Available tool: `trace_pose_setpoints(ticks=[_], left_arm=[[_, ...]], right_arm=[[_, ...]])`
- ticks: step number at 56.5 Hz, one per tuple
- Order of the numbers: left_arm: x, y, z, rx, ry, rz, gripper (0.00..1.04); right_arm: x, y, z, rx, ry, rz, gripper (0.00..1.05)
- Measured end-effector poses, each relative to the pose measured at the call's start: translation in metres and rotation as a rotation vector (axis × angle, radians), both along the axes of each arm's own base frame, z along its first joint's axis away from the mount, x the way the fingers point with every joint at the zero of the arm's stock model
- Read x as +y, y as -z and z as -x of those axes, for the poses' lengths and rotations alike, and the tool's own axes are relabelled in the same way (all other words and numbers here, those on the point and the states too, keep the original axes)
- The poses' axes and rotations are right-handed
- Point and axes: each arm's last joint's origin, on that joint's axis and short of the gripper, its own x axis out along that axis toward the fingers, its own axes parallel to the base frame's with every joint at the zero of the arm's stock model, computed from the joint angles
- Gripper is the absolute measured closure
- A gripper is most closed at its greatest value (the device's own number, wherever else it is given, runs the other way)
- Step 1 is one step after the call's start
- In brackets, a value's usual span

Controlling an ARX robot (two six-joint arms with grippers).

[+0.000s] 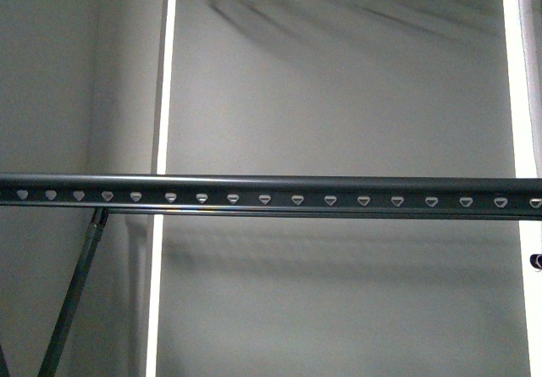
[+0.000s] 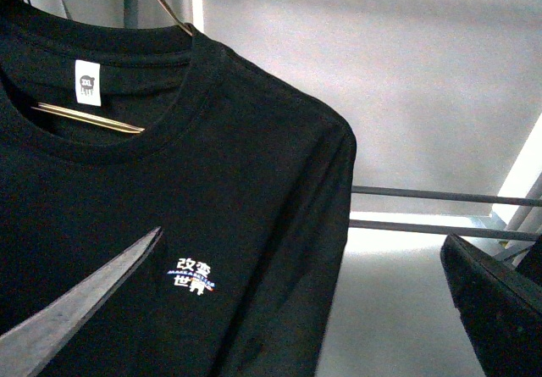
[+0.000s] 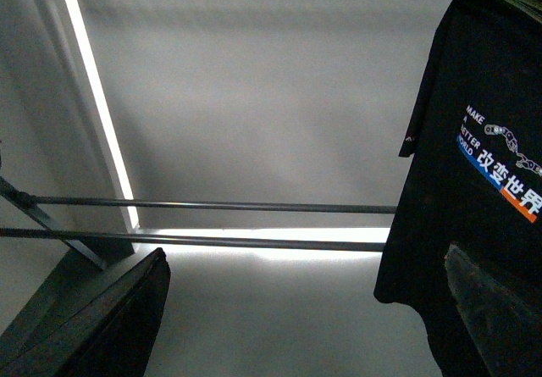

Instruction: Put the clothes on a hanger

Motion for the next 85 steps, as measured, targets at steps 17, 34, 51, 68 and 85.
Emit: trace_pose_setpoints(ticks=[17, 34, 51, 68, 85], left_arm=[[0.000, 0.000, 0.000, 0.000, 0.000, 0.000, 0.07], [0.003, -0.033, -0.035, 0.024, 0.013, 0.198, 0.07], [-0.014, -0.075, -0.158, 0.180, -0.229, 0.577, 0.07], [-0.042, -0.095, -0.217, 0.150, -0.268, 0.588, 0.07], [-0.046, -0.111, -0.257, 0.112, -0.349, 0.554, 0.07]], right_arm=[[0.000, 0.000, 0.000, 0.000, 0.000, 0.000, 0.07], [0.000, 0.000, 0.000, 0.000, -0.001, 0.000, 0.07], [0.000, 0.000, 0.000, 0.000, -0.001, 0.000, 0.07], [0.000, 0.000, 0.000, 0.000, -0.001, 0.000, 0.07], [0.000, 0.000, 0.000, 0.000, -0.001, 0.000, 0.07]])
